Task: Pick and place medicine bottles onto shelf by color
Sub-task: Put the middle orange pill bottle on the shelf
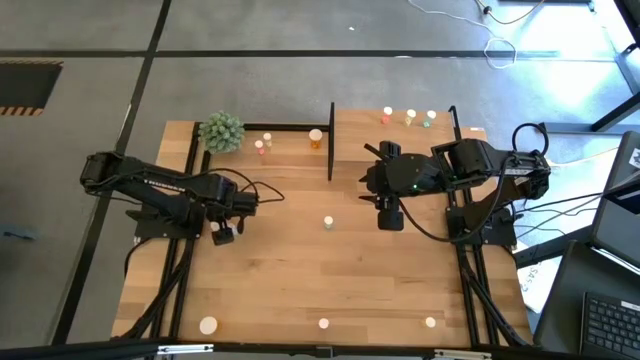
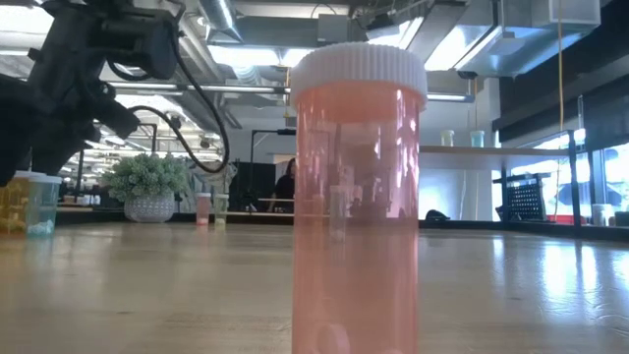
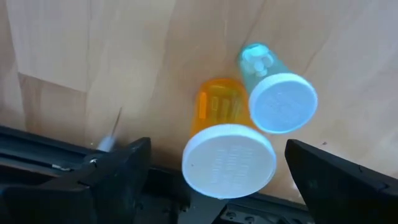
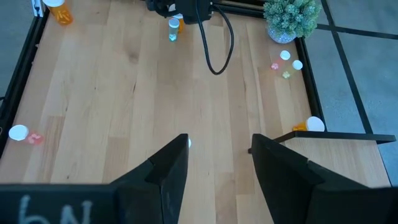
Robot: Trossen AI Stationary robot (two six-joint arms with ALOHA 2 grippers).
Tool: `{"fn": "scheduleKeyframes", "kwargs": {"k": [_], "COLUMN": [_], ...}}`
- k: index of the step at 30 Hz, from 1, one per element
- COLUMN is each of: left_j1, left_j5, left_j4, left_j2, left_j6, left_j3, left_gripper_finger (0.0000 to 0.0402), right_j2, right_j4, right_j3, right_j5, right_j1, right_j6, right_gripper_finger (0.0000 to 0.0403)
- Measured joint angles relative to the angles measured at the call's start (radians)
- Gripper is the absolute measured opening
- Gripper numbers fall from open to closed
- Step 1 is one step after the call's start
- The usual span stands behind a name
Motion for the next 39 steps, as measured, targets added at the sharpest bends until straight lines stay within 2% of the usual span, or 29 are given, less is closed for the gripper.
{"fn": "scheduleKeyframes", "kwargs": {"k": [17, 39], "left_j1": [0.000, 0.000], "left_j5": [-0.005, -0.005], "left_j4": [0.008, 0.007], "left_j2": [0.000, 0.000], "left_j6": [-0.031, -0.091], "left_j3": [0.000, 0.000], "left_gripper_finger": [0.0358, 0.0231], "right_j2": [0.000, 0.000], "right_j4": [0.000, 0.000], "right_j3": [0.000, 0.000], "right_j5": [0.000, 0.000], "right_j1": [0.000, 0.000], "right_j6": [0.000, 0.001], "right_gripper_finger": [0.0179, 0.0179]}}
